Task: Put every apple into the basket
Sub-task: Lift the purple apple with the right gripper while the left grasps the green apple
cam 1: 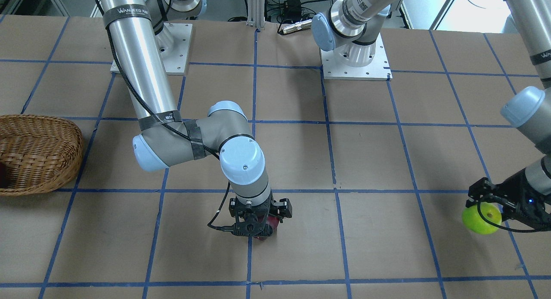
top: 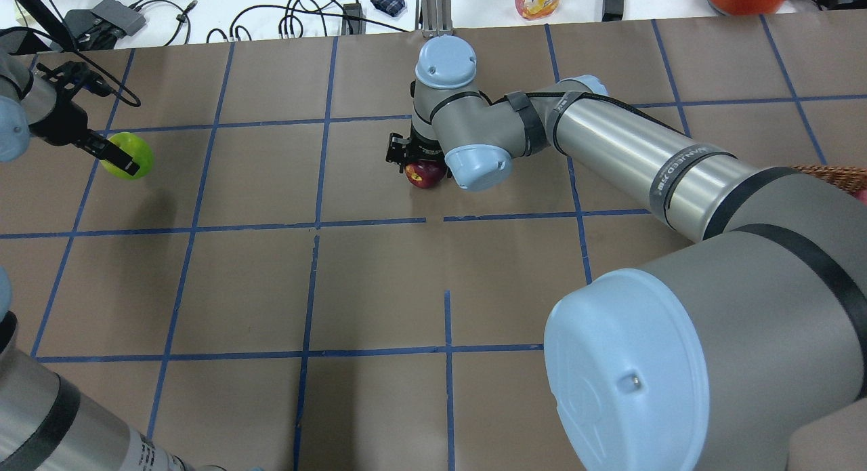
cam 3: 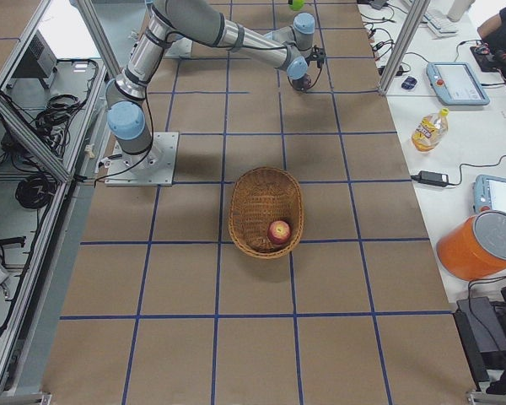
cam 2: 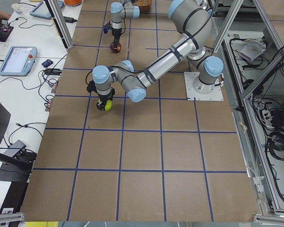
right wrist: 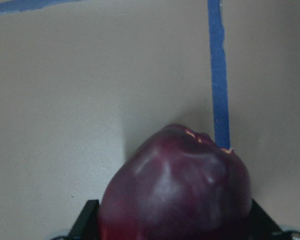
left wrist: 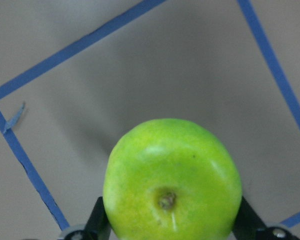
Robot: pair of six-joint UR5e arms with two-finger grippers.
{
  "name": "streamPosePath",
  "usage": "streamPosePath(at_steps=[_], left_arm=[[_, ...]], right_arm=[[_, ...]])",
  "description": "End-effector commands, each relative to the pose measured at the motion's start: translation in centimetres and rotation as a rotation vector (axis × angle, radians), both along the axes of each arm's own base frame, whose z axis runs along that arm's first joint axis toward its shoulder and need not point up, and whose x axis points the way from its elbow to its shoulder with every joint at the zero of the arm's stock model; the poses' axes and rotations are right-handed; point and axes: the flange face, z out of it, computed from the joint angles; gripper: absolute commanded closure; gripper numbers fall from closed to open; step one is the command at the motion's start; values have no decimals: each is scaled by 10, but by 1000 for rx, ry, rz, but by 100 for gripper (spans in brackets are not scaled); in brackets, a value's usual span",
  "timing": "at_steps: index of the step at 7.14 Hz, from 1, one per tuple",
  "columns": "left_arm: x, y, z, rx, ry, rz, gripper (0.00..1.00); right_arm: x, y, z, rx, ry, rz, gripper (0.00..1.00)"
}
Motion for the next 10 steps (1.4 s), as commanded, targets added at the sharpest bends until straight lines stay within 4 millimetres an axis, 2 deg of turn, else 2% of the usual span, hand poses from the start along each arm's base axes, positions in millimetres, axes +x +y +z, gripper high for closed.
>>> streamPosePath(at_steps=[1, 2, 3, 4, 5, 6, 8, 9, 10], left_arm=[[-84, 43, 39, 66, 165, 101, 96], [-102, 64, 46, 69, 207, 175, 96], [-139, 80, 50, 75, 259, 199, 96], [-189, 97, 51, 109, 299, 280, 96], [-250, 105, 52, 155, 288, 348, 96], [-312, 101, 45, 114, 269, 319, 96], [-402, 102, 22, 79, 244, 460, 96], [-444, 103, 0, 81, 256, 508, 96], [-478, 108, -25, 75, 230, 544, 95]], right_arm=[[-2, -2, 7, -13, -6, -1, 53], [-8, -2, 22, -22, -5, -9, 67], [-27, 0, 46, 5, 4, -43, 69], [-59, 9, 75, 112, 40, -80, 70], [-110, 7, 103, 141, 51, -120, 71], [-162, 13, 109, 169, 68, -54, 71], [-293, 41, 112, 200, 244, -68, 72], [-355, 65, 116, 195, 240, 30, 71], [-437, 84, 105, 181, 219, 57, 70]])
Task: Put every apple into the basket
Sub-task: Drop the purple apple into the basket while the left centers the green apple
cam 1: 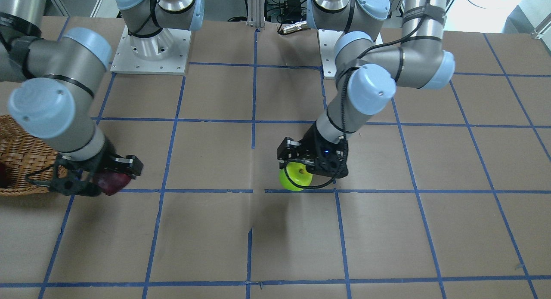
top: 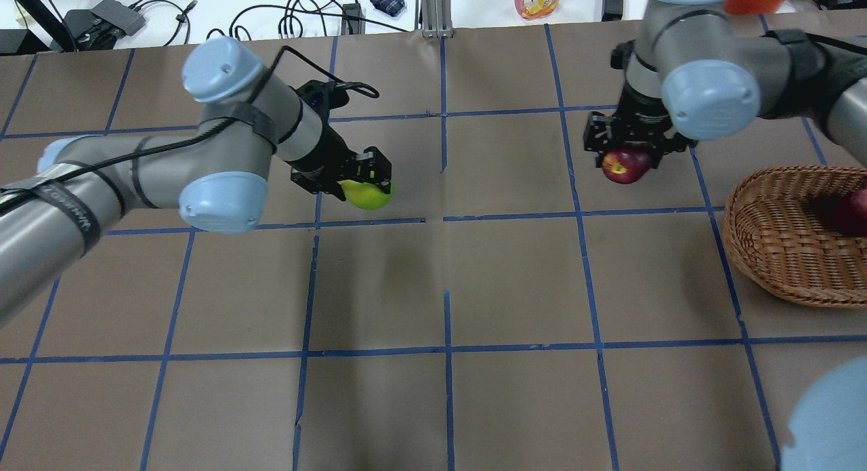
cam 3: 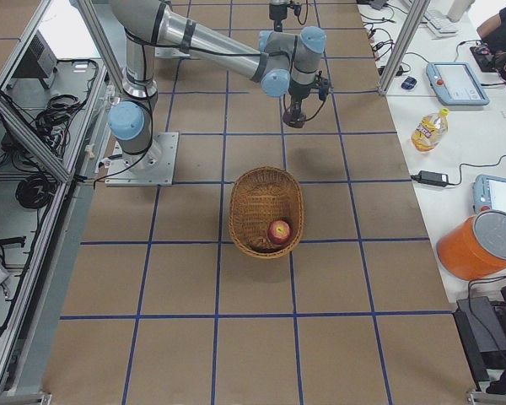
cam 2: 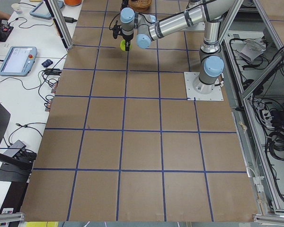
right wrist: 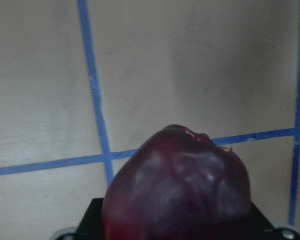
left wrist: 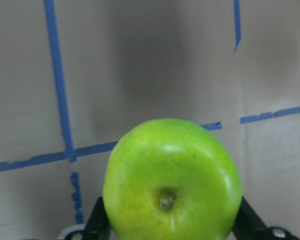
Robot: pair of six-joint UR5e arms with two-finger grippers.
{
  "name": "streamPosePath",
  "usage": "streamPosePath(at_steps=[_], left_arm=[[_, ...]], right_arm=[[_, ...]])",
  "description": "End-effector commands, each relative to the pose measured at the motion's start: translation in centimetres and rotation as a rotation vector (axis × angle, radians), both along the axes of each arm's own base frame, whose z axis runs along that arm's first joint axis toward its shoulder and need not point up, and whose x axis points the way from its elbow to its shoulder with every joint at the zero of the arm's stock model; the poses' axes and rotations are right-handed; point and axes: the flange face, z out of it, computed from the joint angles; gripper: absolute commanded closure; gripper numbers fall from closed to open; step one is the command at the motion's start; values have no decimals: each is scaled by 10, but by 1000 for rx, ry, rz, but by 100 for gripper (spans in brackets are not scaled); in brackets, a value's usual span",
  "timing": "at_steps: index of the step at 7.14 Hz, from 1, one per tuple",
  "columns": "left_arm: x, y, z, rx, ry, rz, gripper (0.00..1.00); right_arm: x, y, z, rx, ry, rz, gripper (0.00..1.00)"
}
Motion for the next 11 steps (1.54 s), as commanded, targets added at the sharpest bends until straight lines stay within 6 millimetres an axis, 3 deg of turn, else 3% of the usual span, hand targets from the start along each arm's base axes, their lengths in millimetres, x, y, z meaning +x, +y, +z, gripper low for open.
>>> streamPosePath(at_steps=[1, 2, 3, 4, 5, 6, 7, 8, 9, 10, 11], left_arm=[[-70, 14, -50, -4, -81, 56, 93], [-81, 16, -62, 2, -82, 85, 54], [-86, 19, -72, 16, -78, 121, 27], [-93, 20, -77, 21, -73, 117, 0], [-93, 19, -70, 6, -66, 104, 0], [-87, 15, -54, -19, -52, 115, 0], [-83, 16, -36, -41, -53, 120, 0], [-64, 10, -7, -87, -41, 136, 0], [-36, 4, 17, -109, -45, 145, 0], [-23, 8, 44, -117, -58, 123, 0], [-13, 17, 74, -89, -79, 130, 0]], right_arm=[[-161, 51, -25, -36, -8, 100, 68], [-209, 70, -43, -59, 10, 204, 65], [-243, 86, -48, -76, 24, 189, 65], [-253, 88, -48, -76, 26, 211, 65], [-255, 88, -46, -88, 39, 215, 55], [-258, 90, -46, -95, 33, 203, 1], [-264, 95, -41, -103, 16, 191, 0], [-280, 109, -34, -92, 7, 148, 0], [-275, 118, -26, -45, -42, 141, 0], [-261, 127, -9, -8, -83, 142, 0], [-241, 115, 21, -81, -78, 126, 0]])
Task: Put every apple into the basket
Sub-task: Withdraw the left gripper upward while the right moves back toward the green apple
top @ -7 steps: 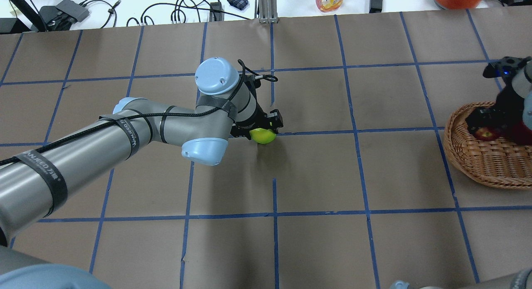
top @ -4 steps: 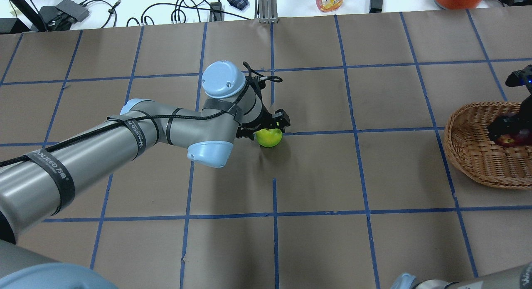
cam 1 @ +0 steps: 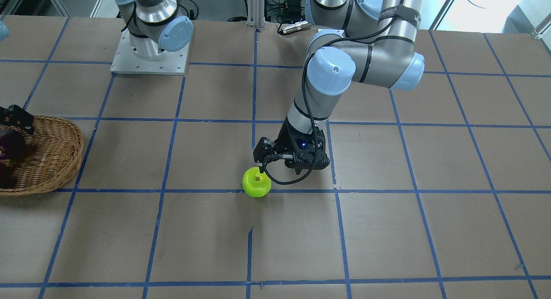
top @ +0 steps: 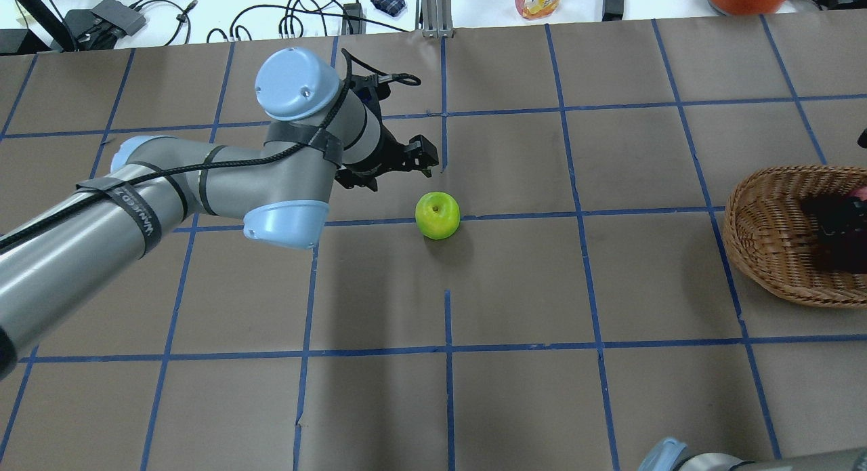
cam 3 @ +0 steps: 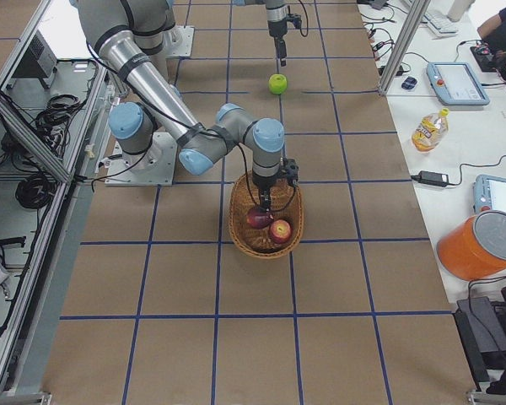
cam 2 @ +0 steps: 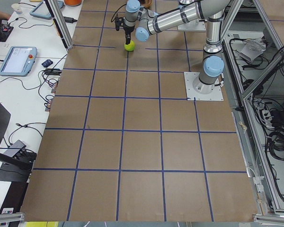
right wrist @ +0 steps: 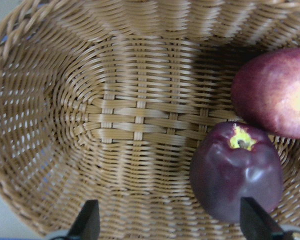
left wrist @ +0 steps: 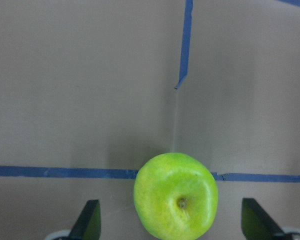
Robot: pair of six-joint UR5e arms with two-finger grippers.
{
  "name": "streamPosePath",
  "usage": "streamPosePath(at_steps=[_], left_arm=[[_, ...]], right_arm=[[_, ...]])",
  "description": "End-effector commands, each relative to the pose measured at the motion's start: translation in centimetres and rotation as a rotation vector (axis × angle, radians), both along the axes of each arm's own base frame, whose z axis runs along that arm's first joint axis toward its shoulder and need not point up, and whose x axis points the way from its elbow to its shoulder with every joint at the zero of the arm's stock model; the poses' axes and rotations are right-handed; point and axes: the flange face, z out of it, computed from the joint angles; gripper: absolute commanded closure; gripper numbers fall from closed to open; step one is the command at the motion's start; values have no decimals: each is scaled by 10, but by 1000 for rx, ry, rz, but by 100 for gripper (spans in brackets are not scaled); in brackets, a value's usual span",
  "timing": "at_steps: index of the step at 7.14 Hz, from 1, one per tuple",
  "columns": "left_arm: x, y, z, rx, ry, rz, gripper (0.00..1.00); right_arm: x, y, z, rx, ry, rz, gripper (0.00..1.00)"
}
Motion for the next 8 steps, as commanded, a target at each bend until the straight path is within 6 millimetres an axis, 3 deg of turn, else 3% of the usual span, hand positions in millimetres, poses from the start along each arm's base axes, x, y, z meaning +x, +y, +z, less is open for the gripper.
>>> streamPosePath(at_steps=[1, 2, 3, 4, 5, 7, 8], left_arm=[[35, 17, 73, 33, -103, -42, 0], [57, 29, 124, 25, -222, -148, 0], [67, 51, 164, 78, -286, -173, 0], [77, 59, 177, 89, -315, -158, 0], [79, 51, 168, 107, -313, -154, 0], [80, 51, 163, 125, -308, -163, 0], [87, 50, 178, 103, -298, -147, 0]], right_arm=[[71, -34, 52, -133, -81, 63, 0], [137, -60, 70, -177, -117, 119, 0], [198, -75, 73, -158, -135, -8, 0], [266, -81, 74, -152, -162, -75, 0], [333, -94, 58, -128, -176, -153, 0], [469, -128, 48, -117, -186, -273, 0], [528, -140, 30, -87, -186, -390, 0]])
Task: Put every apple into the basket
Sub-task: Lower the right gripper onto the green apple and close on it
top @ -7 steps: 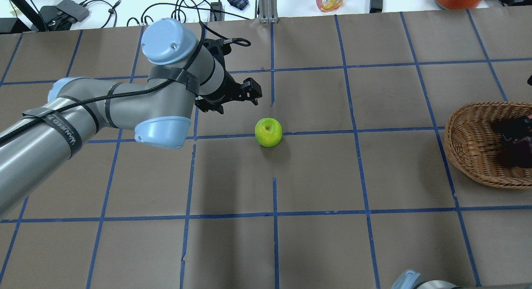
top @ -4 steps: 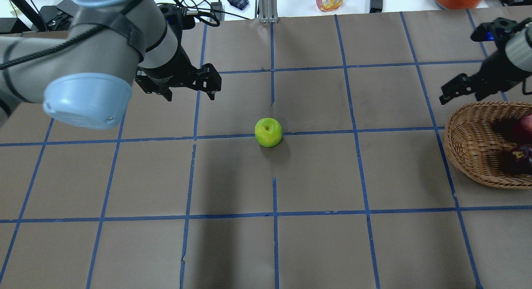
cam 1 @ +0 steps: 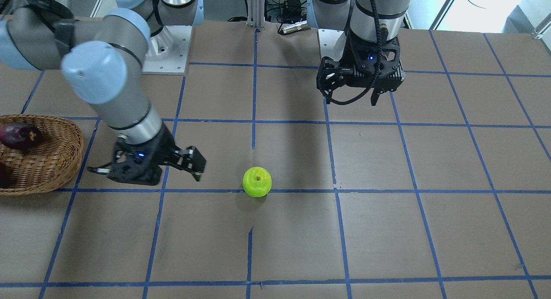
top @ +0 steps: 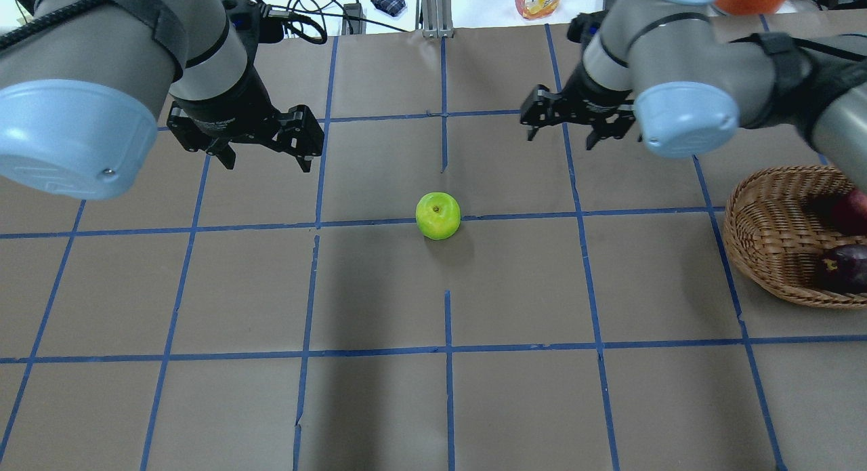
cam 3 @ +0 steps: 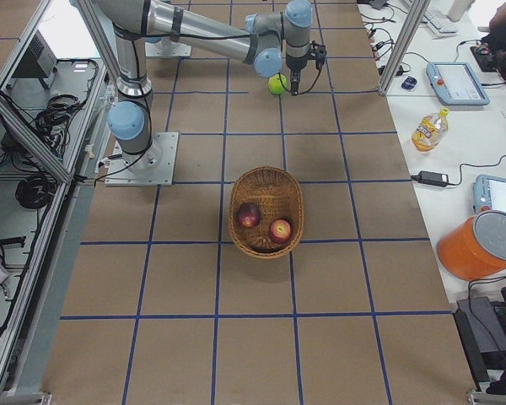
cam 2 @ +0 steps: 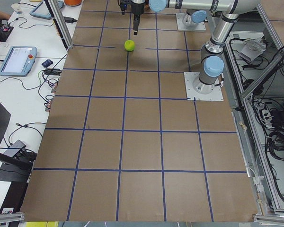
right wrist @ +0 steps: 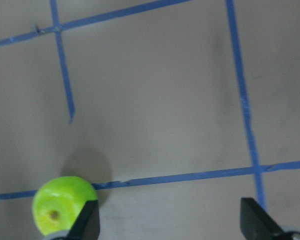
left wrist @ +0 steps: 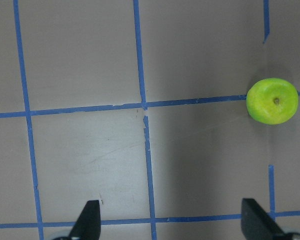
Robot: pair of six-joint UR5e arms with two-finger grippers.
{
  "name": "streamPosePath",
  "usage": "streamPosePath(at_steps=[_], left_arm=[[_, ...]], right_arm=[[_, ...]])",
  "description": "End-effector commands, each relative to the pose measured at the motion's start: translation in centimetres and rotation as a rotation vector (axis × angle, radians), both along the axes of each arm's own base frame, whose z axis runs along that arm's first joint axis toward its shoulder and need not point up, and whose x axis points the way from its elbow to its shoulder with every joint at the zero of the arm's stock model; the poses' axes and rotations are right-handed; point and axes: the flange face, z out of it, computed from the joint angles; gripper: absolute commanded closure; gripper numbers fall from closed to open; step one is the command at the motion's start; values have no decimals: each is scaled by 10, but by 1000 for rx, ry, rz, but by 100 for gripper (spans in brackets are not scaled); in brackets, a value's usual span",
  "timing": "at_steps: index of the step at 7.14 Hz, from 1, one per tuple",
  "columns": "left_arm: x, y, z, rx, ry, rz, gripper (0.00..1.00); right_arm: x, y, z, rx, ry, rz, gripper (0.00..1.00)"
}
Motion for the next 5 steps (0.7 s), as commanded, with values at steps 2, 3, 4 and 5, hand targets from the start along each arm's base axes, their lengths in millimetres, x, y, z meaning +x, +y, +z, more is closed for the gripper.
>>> streamPosePath(at_steps=[2, 3, 4, 5], left_arm=[[16, 16, -14, 116, 23, 48, 0], [14, 17, -19, 128, 22, 49, 0], [16, 19, -17, 130, 21, 52, 0], [16, 20, -18, 133, 20, 52, 0]], right_arm=[[133, -2, -50, 55, 94, -157, 0], [140, 4, -65, 73, 113, -102, 0], [145, 3, -78, 87, 117, -84, 0], [157, 5, -88, 98, 113, -33, 0]])
